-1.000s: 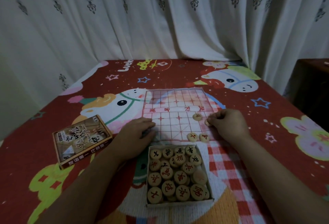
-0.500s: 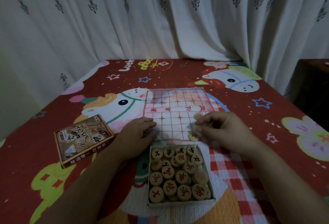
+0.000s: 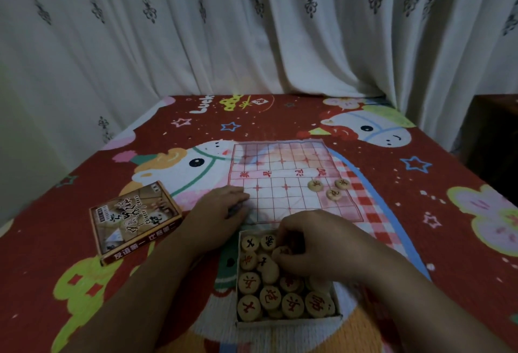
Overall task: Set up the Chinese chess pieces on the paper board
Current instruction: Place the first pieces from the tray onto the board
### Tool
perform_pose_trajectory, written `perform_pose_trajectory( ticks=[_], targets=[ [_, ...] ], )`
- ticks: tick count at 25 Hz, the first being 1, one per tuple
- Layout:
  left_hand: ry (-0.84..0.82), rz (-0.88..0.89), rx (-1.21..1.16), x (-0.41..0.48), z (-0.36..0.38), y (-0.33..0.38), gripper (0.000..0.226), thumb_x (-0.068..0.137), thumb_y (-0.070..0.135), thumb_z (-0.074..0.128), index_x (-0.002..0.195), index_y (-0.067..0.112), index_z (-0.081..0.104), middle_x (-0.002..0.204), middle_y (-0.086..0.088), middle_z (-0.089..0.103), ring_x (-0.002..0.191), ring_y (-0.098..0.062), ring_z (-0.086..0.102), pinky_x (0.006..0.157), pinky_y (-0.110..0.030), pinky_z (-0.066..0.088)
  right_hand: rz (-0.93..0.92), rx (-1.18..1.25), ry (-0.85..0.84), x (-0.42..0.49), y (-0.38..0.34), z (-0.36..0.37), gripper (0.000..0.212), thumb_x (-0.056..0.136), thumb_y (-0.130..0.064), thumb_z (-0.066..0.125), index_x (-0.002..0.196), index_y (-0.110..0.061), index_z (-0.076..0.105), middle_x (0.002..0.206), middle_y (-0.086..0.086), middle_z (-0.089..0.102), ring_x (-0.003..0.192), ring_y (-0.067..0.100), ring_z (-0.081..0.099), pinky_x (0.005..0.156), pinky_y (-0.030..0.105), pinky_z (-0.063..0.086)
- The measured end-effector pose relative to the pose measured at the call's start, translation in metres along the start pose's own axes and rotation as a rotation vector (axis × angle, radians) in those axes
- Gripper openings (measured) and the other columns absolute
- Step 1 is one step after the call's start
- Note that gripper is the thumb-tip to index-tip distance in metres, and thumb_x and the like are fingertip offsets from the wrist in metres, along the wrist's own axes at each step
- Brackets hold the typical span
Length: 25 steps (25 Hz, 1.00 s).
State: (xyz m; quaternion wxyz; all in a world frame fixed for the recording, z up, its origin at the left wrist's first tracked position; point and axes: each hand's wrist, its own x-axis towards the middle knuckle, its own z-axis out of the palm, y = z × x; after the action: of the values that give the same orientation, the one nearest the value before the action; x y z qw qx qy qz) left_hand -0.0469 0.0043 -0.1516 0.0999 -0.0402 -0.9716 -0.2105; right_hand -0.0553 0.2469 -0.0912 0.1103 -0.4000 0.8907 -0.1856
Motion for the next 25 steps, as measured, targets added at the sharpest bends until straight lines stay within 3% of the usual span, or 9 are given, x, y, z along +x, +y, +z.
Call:
perform_pose_trajectory(
  ticks=[3,7,12,16,21,25],
  targets=[
    [0.052,-0.034,-0.084,0.001,-0.001,-0.001,0.038,0.101,0.024,0.043,0.138,0.022,0.051,0.151,0.004,0.04,0.139,-0.011,0.03,0.114,-0.03,0.023,-0.01,-0.015,0.01,0.0,-0.001,0.001,0.024,0.083,-0.047,0.066,0.101,-0.031,0.066,0.095,-0.011,0.064,0.084,0.003,0.06,0.074,0.032,0.057],
    [0.086,-0.043,-0.088,0.0,-0.003,-0.005,0.04,0.098,0.011,0.043,0.136,0.022,0.053,0.15,0.004,0.041,0.143,-0.014,0.027,0.119,-0.041,0.024,-0.018,0.062,0.042,-0.002,0.002,0.002,0.022,0.084,-0.042,0.07,0.103,-0.032,0.069,0.096,-0.016,0.063,0.084,0.001,0.061,0.073,0.024,0.056],
    [0.055,-0.092,-0.045,-0.004,-0.005,-0.008,0.043,0.098,0.01,0.044,0.14,0.018,0.049,0.15,0.0,0.042,0.138,-0.013,0.032,0.114,-0.026,0.021,-0.003,0.328,0.242,0.007,0.015,-0.005,0.012,0.085,-0.031,0.074,0.097,-0.029,0.071,0.091,-0.015,0.064,0.082,-0.005,0.06,0.064,0.015,0.05],
    [0.044,-0.121,-0.073,-0.008,-0.008,-0.005,0.047,0.098,0.007,0.041,0.145,0.014,0.041,0.153,-0.003,0.036,0.141,-0.014,0.029,0.115,-0.026,0.02,0.0,0.258,0.311,0.031,0.007,0.004,0.018,0.086,-0.034,0.071,0.102,-0.032,0.063,0.095,-0.014,0.062,0.073,-0.008,0.054,0.059,0.011,0.036],
    [0.048,-0.094,-0.07,-0.011,-0.013,-0.003,0.044,0.1,0.007,0.04,0.143,0.012,0.044,0.151,-0.005,0.04,0.139,-0.015,0.033,0.111,-0.019,0.019,-0.037,0.196,0.248,0.067,-0.013,0.017,0.017,0.087,-0.031,0.069,0.103,-0.027,0.064,0.102,-0.012,0.063,0.092,0.004,0.059,0.077,0.026,0.053],
    [0.033,-0.096,-0.068,-0.011,-0.015,-0.004,0.043,0.099,0.007,0.041,0.142,0.011,0.045,0.148,-0.006,0.043,0.136,-0.016,0.037,0.106,-0.016,0.02,-0.017,0.152,0.164,0.084,-0.015,0.024,0.016,0.086,-0.028,0.068,0.1,-0.026,0.064,0.098,-0.008,0.065,0.09,0.011,0.061,0.08,0.037,0.056]
  ],
)
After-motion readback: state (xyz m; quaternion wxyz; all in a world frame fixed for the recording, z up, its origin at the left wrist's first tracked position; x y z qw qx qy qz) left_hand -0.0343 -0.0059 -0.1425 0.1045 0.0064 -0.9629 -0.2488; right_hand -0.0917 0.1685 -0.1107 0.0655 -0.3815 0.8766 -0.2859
